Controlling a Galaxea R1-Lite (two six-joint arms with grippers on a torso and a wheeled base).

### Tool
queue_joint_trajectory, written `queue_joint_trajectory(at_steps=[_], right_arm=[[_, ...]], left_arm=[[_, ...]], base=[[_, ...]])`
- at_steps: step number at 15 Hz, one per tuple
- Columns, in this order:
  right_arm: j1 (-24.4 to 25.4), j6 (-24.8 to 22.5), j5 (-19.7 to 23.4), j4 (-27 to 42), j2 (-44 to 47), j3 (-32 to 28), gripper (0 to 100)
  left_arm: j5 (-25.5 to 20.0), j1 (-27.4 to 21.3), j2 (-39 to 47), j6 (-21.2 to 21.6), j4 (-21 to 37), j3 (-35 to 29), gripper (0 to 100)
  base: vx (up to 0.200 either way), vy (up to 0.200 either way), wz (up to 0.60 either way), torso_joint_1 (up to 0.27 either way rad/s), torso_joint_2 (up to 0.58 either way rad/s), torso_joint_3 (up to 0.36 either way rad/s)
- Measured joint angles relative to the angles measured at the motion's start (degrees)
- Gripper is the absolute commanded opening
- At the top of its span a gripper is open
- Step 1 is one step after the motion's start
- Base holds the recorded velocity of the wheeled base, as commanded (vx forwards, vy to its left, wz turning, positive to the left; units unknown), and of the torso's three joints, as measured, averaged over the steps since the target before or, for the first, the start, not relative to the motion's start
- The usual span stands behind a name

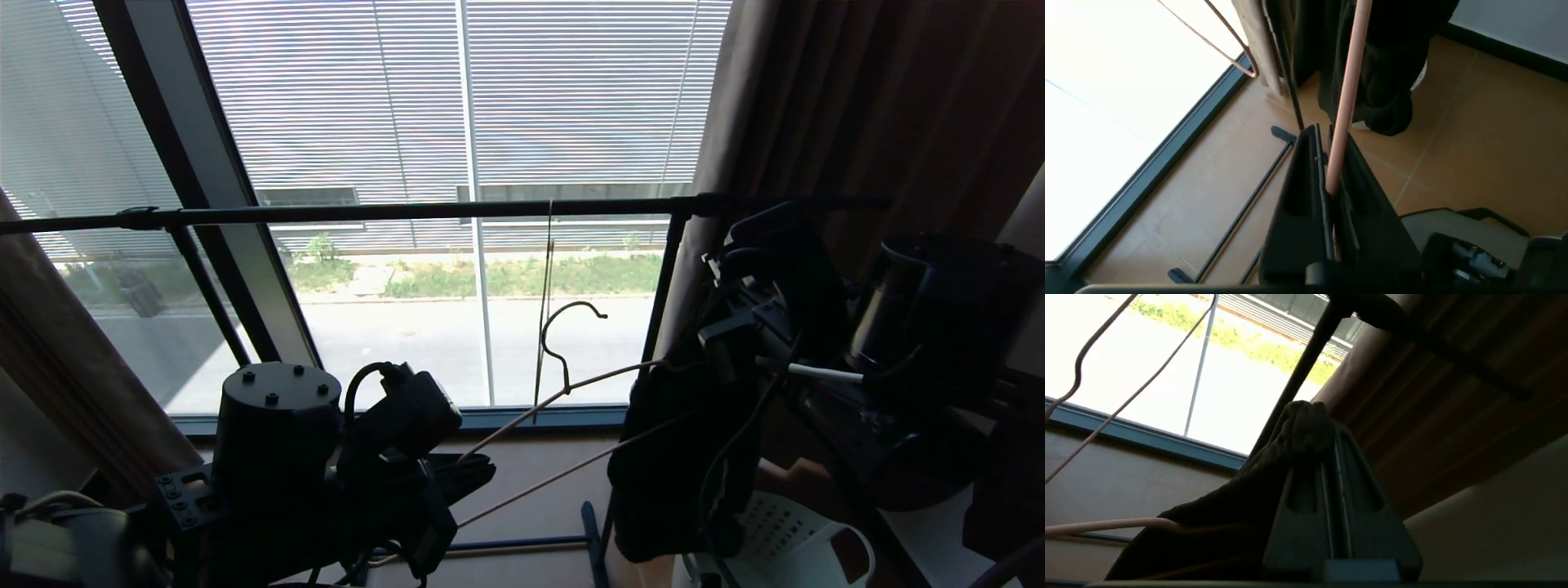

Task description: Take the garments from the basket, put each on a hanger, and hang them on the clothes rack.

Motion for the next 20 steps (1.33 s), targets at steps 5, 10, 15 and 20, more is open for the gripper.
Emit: queue_joint_trajectory(at_steps=[5,10,15,20], right_arm=[[-1.93,0.02,0.0,0.3,-1.24,0.13,0],[2.57,0.49,-0.13,2.46,-0.8,-1.6,0],[7.78,2.4,-0.24,2.52,1.27,-4.35,0],[11.45,2.82,-0.44,2.57,2.01,-6.42,0]], left_arm=[[1.44,5.13,-0.99,0.17,-0.43,-0.32,0],[2.86,3.45,-0.46,0.09,-0.46,-4.1,0],[4.24,0.56,2.47,0.06,-0.56,-5.21,0],[4.27,0.02,3.8,-0.1,-2.45,-5.01,0]], base=[[0.0,0.0,0.0,0.0,0.0,0.0],[0.0,0.0,0.0,0.0,0.0,0.0],[0.0,0.0,0.0,0.0,0.0,0.0],[0.0,0.0,0.0,0.0,0.0,0.0]])
